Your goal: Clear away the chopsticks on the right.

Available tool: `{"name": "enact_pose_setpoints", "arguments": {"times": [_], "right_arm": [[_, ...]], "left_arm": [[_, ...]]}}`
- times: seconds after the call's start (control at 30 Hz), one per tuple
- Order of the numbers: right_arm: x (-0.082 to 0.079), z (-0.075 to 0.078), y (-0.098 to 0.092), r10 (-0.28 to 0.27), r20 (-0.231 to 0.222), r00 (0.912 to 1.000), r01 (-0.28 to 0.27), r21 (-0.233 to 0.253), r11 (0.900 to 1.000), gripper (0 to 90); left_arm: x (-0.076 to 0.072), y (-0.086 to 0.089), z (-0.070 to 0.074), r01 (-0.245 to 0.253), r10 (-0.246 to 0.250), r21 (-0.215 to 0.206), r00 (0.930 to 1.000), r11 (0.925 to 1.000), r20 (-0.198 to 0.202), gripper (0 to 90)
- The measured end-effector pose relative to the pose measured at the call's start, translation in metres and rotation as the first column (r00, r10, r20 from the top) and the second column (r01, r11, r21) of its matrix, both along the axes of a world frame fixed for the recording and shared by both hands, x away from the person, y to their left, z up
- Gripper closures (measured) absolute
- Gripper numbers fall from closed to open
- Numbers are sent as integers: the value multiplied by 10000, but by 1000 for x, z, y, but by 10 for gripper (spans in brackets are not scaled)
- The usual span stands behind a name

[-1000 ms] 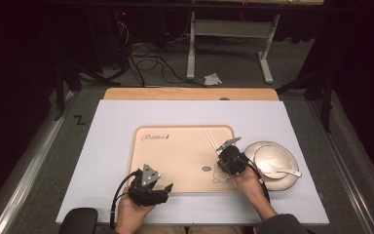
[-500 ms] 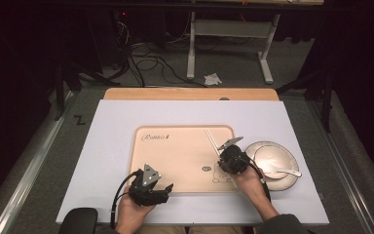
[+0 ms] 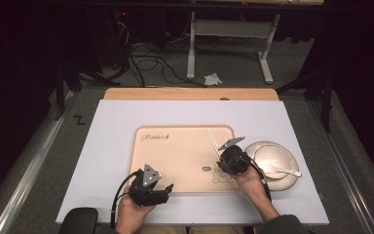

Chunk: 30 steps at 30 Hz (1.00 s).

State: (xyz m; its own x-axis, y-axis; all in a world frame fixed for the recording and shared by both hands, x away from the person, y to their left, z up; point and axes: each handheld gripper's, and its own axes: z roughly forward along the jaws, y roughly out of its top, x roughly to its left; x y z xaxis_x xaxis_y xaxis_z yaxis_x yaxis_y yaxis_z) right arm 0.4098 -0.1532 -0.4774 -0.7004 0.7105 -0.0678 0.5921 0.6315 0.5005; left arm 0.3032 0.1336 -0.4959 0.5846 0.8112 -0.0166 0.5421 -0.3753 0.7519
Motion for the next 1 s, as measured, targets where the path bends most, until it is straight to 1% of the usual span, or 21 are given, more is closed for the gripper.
{"name": "enact_pose_setpoints", "arguments": {"times": [0.1,0.13,0.17,0.23,0.3,0.33,0.37,0.47,0.6,0.63,0.67,0.73,0.8,0.87,0.9,1.0], "right_arm": [[-1,3,-2,2,56,10000,-2,136,9999,796],[-3,5,-4,-51,94,9999,48,343,9994,783],[-3,7,-6,-12,137,9999,7,346,9994,773],[-5,9,-8,-41,211,9998,30,495,9988,743],[-7,11,-8,-50,309,9995,33,558,9984,706],[-7,10,-8,-46,382,9993,23,604,9982,695],[-8,11,-8,-10,425,9991,-13,553,9985,692],[-11,11,-9,14,558,9984,-46,559,9984,682],[-16,15,-14,-150,722,9973,99,695,9975,661],[-16,15,-14,-150,722,9973,99,695,9975,661],[-18,17,-19,-275,753,9968,208,876,9959,653],[-20,19,-25,-416,788,9960,342,932,9951,650],[-22,21,-30,-522,822,9953,431,1093,9931,650],[-25,23,-36,-673,851,9941,569,1193,9912,649],[-26,24,-38,-719,921,9932,608,1181,9911,650],[-31,27,-46,-1006,944,9904,883,1269,9880,652]], "left_arm": [[0,-1,0,16,-16,19,10000,10000,28,306],[1,-1,0,59,-59,-11,10000,10000,37,305],[1,-1,0,59,-59,-11,10000,10000,37,304],[1,-3,0,239,-239,-11,9996,9997,115,303],[1,-5,1,414,-415,49,9989,9991,237,302],[1,-5,1,414,-415,49,9989,9991,237,302],[2,-8,1,555,-557,80,9981,9984,263,302],[3,-10,1,711,-714,92,9969,9974,321,302],[5,-14,2,1039,-1044,118,9932,9945,506,307],[5,-14,2,1039,-1044,118,9932,9945,506,304],[7,-18,1,1291,-1298,237,9909,9914,349,297],[9,-22,-1,1492,-1501,395,9885,9880,192,293],[11,-26,-2,1563,-1567,466,9876,9866,47,283],[13,-28,-2,1532,-1531,416,9882,9873,-47,278],[15,-28,-2,1564,-1561,352,9877,9871,-107,280],[19,-29,-2,1661,-1659,163,9860,9860,-147,290]]}}
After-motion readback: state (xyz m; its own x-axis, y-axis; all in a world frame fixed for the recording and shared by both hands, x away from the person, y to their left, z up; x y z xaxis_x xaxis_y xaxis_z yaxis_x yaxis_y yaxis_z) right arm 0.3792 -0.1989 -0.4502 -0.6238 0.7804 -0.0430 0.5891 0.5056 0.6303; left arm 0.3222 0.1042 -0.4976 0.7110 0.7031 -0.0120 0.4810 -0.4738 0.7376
